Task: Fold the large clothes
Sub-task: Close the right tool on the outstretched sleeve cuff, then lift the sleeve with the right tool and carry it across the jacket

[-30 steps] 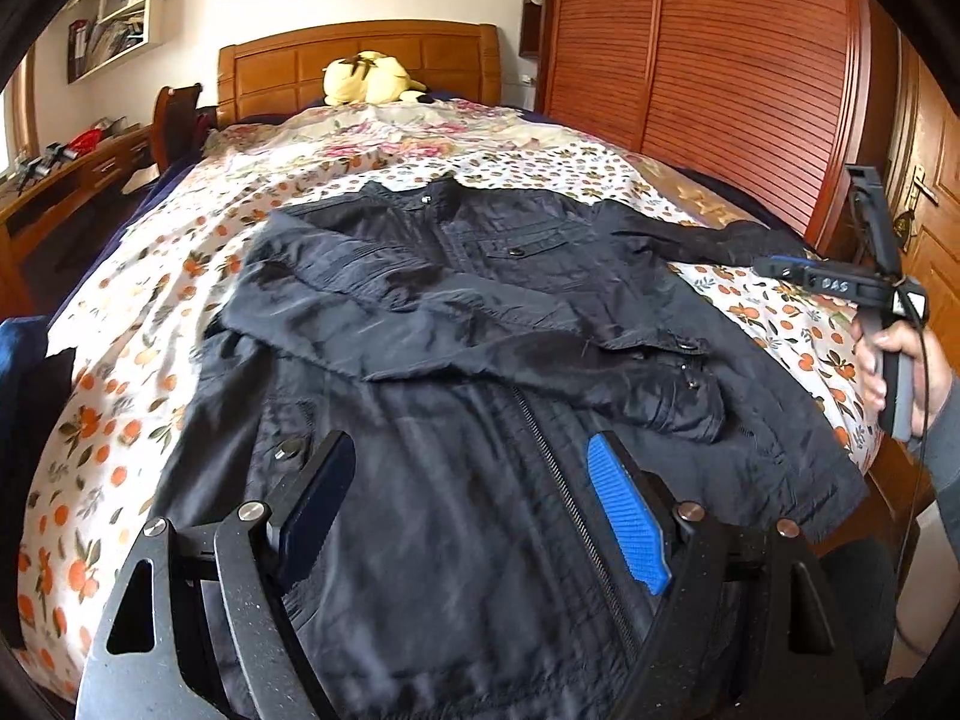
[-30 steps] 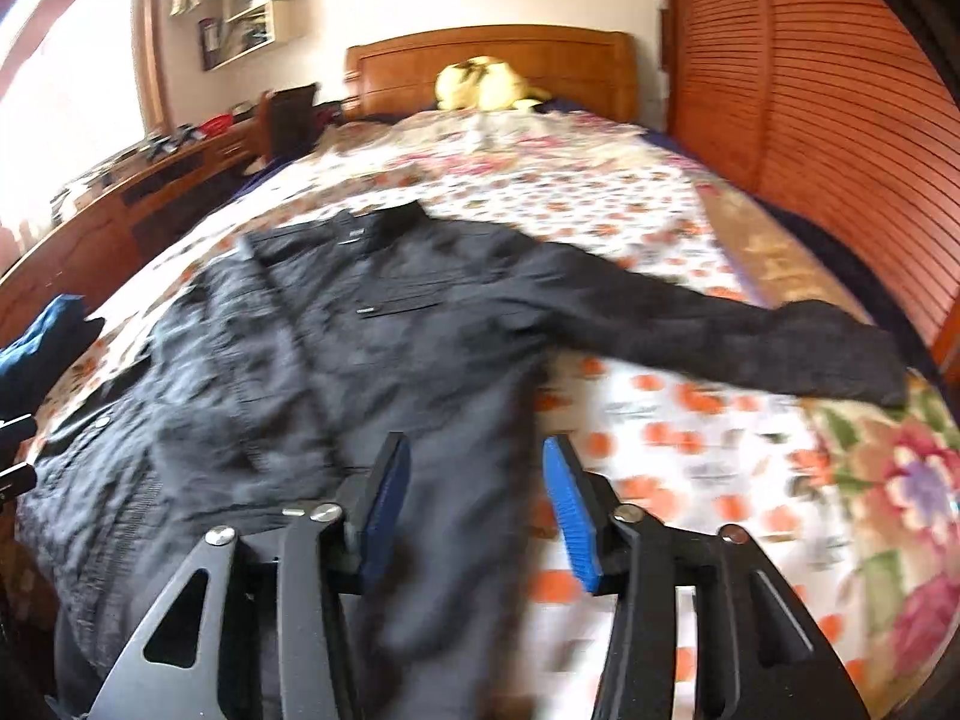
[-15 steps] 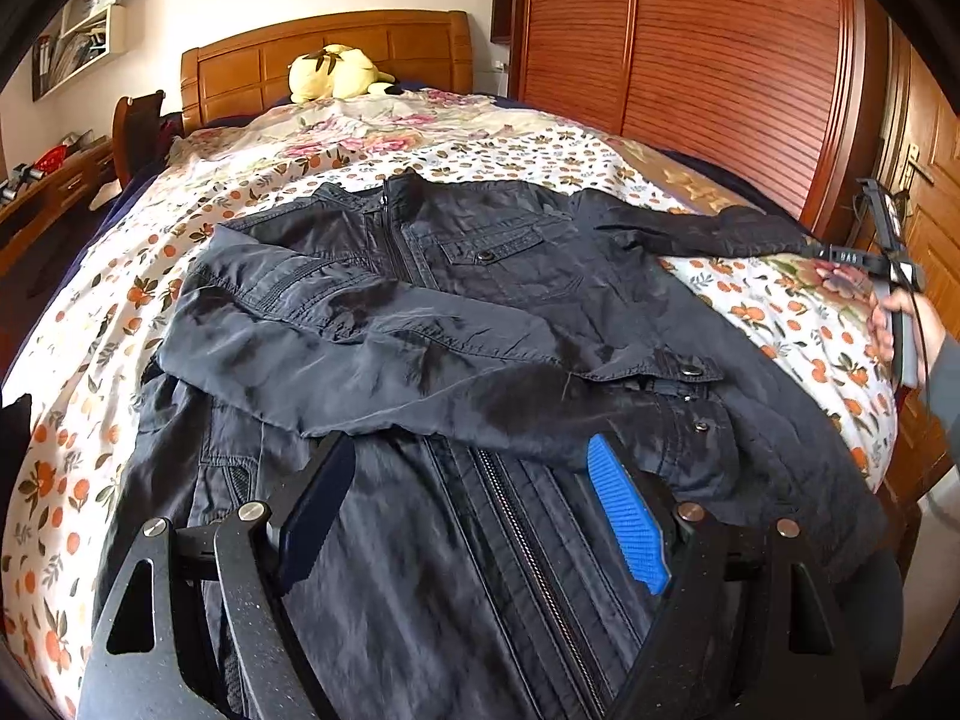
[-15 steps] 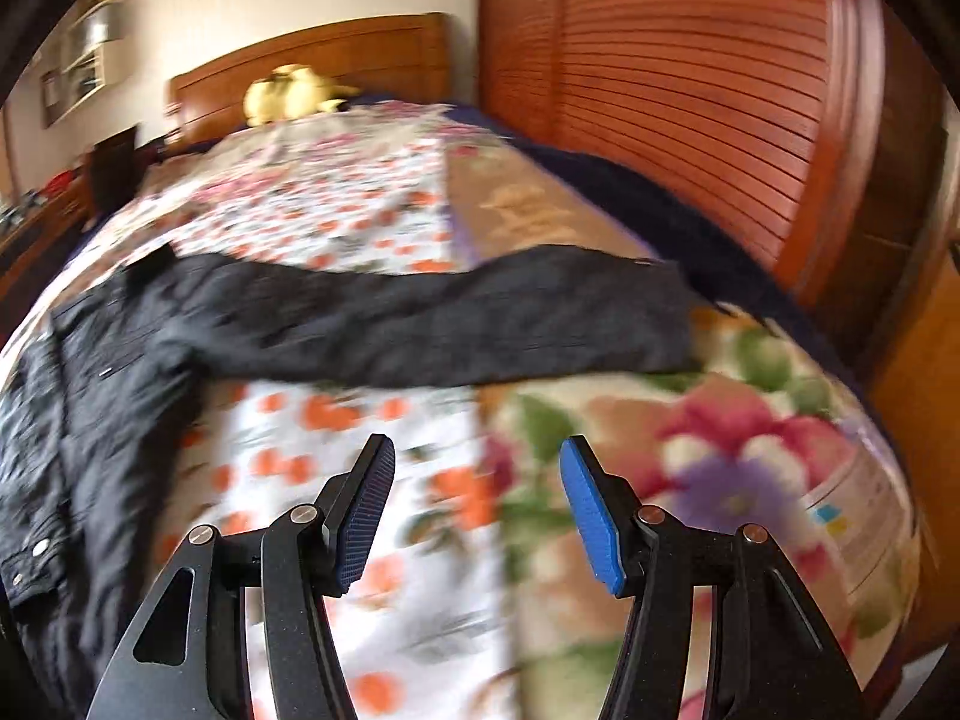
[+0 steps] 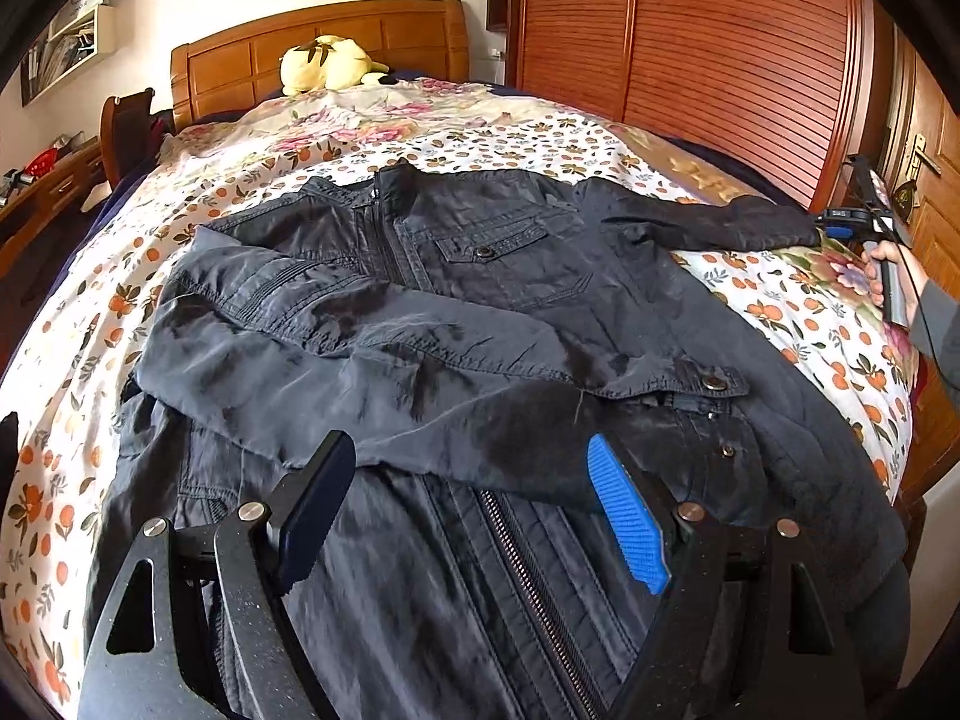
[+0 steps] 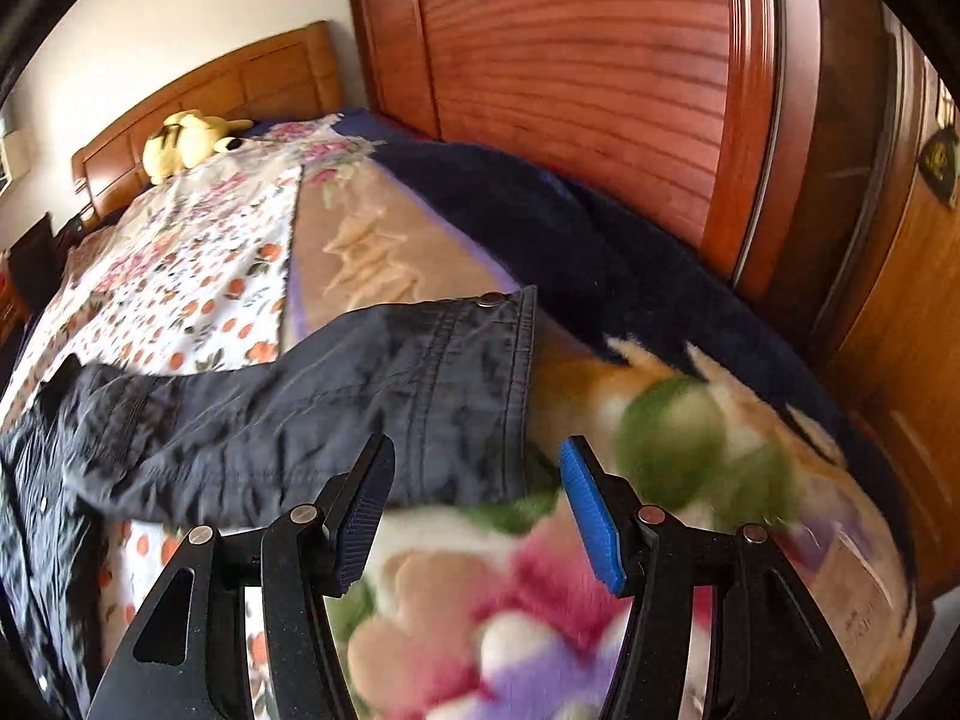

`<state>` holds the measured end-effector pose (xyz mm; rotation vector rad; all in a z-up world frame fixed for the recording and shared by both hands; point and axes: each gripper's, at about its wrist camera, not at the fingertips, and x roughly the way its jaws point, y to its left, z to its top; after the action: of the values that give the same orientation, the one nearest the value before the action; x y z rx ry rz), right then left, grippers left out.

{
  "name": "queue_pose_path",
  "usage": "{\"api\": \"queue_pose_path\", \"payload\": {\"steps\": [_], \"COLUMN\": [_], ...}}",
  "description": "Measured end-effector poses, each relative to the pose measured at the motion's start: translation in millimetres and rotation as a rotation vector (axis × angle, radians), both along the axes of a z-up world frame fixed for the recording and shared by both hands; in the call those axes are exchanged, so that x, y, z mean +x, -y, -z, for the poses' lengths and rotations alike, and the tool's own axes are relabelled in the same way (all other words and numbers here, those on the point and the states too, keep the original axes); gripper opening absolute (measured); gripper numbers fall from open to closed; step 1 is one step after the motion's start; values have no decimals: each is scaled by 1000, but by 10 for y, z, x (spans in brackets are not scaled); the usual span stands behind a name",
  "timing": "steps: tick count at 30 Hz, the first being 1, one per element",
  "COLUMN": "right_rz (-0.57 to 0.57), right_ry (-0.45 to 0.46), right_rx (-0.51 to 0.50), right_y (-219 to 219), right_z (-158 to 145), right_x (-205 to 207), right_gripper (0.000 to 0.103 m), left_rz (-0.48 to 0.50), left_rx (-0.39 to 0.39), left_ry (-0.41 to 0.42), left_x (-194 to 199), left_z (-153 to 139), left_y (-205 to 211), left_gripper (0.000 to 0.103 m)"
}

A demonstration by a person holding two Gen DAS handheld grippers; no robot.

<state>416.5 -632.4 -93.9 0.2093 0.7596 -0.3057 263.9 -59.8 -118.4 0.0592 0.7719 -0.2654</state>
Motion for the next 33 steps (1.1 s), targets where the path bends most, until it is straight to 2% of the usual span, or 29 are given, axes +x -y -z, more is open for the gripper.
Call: {"api": "queue_pose_path", "payload": {"steps": [4,5,7,8,9,13,17,25,29,33], "right_rz": [39,33,-30,-43,-62,-156,-245,-449,-535,-625], "right_ry": [-100,-104,-111,-118,-122,-46,80,239,295,332], "right_rx": [66,73,72,41,8,-25,-43,-152,-174,-180], "right_y": [87,92,-7,-72,-148,-417,-828,-1889,-2358,-2772], "right_z": [185,197,215,209,191,-46,-528,-1444,-1695,-1786], "right_x": [266,297,354,373,381,294,87,-335,-517,-748], "right_gripper": [58,40,24,14,9,6,3,3,3,3], "left_rz": [10,11,11,11,9,1,0,-29,-46,-61], "left_rx": [0,-2,-3,-2,1,-1,4,-25,-33,-29], "left_ry": [0,1,2,2,2,6,28,58,63,76], "left_x": [24,22,13,4,8,-55,-161,-473,-619,-756], "left_z": [11,10,3,-1,-2,-45,-151,-310,-346,-389], "left_y": [41,44,40,32,35,-28,-90,-300,-421,-550], "left_gripper": [81,81,81,81,81,81,81,81,81,81]}}
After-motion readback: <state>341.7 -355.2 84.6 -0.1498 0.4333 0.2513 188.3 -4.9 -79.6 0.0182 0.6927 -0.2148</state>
